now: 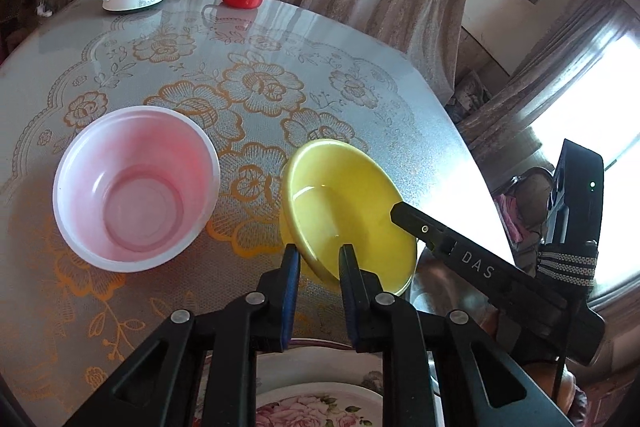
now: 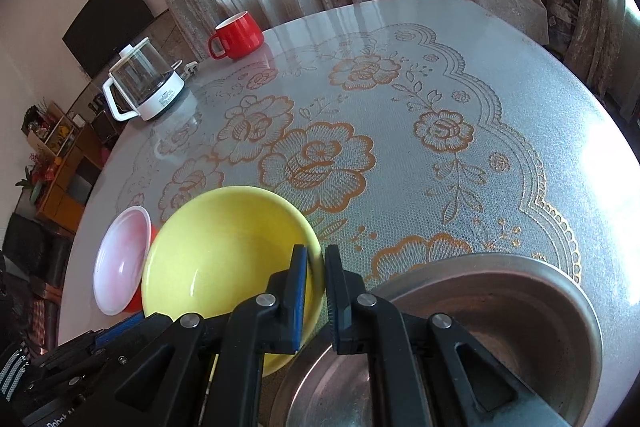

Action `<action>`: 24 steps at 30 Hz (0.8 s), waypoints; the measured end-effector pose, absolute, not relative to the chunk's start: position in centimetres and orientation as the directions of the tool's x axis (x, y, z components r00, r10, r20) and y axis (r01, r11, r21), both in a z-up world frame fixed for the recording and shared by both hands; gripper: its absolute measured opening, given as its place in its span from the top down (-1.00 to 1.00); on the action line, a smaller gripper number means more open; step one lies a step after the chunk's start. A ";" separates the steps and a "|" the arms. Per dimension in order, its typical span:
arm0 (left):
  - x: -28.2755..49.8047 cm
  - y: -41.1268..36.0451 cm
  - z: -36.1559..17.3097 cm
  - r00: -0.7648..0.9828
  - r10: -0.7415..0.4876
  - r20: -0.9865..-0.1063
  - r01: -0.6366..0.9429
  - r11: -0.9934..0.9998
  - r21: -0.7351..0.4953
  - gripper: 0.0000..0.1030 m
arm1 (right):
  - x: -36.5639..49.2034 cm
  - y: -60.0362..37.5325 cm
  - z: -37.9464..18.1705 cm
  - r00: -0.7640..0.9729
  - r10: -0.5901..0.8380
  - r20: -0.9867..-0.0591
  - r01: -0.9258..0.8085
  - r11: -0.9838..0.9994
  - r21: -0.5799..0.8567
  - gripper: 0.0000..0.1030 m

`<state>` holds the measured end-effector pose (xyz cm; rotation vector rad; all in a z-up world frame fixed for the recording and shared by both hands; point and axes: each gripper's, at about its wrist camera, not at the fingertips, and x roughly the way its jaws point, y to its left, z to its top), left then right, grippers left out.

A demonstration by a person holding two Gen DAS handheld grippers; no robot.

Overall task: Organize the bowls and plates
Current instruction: 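Lift the yellow bowl with the right gripper over the steel bowl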

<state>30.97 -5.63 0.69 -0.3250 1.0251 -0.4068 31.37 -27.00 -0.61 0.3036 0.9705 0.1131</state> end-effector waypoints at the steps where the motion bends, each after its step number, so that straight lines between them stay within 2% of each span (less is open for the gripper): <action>1: 30.8 -5.6 0.9 0.455 -0.479 -0.751 0.178 0.875 -0.450 0.62 | 31.0 -27.0 -0.4 0.569 0.229 -0.790 0.043 0.951 0.306 0.85; 14: 27.1 -8.6 3.1 0.438 -0.544 -0.715 0.273 0.839 -0.471 0.62 | 25.6 -29.8 3.9 0.653 0.195 -0.732 0.068 0.947 0.313 0.85; 24: 25.3 -12.4 2.4 0.378 -0.573 -0.727 0.341 0.817 -0.465 0.62 | 21.7 -33.5 3.5 0.660 0.128 -0.741 0.156 0.941 0.302 0.85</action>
